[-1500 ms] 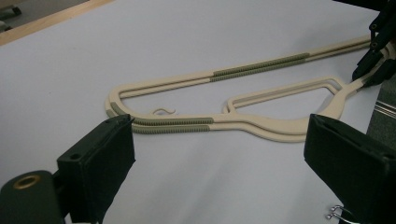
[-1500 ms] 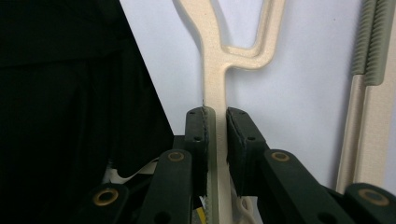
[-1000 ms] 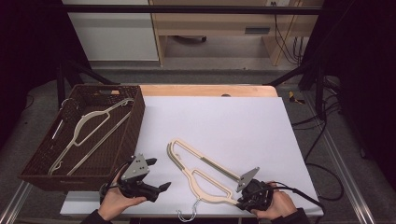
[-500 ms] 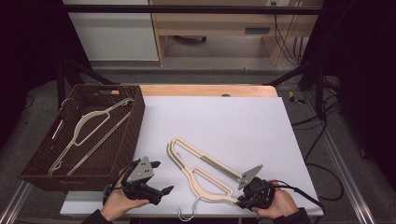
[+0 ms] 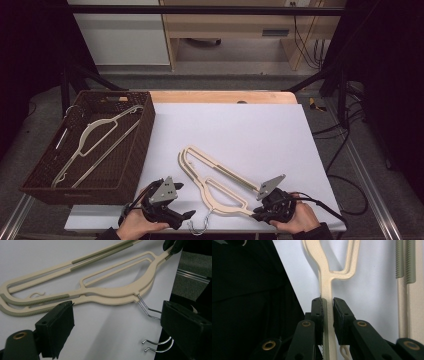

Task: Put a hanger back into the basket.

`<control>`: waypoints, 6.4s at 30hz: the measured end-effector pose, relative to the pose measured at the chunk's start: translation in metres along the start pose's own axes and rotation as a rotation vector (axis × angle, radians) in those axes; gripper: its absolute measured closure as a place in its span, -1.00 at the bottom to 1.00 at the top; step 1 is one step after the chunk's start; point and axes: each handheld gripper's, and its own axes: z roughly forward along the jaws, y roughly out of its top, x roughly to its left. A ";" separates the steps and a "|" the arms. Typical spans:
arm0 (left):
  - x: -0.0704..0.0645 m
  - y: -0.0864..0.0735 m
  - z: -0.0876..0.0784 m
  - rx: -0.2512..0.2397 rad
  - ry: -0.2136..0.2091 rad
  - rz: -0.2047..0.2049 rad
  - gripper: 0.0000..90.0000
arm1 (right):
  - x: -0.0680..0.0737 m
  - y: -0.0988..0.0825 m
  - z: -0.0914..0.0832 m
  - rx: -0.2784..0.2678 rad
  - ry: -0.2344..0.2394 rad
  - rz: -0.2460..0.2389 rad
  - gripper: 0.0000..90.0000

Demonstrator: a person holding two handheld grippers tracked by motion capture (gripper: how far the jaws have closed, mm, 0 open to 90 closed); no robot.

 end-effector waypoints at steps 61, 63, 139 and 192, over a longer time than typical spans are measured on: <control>0.000 0.000 0.005 0.013 -0.013 -0.036 -0.72 | -0.003 0.013 0.015 0.130 0.020 0.018 0.75; 0.000 0.000 0.006 0.014 -0.014 -0.038 -0.72 | -0.004 0.013 0.012 0.113 0.012 0.016 0.75; -0.025 0.052 0.064 0.333 0.062 -0.284 0.79 | 0.000 0.013 -0.004 -0.010 -0.002 0.029 0.74; 0.010 0.089 -0.025 -0.165 0.024 -0.041 -0.58 | 0.012 0.006 -0.020 -0.158 -0.217 0.004 0.78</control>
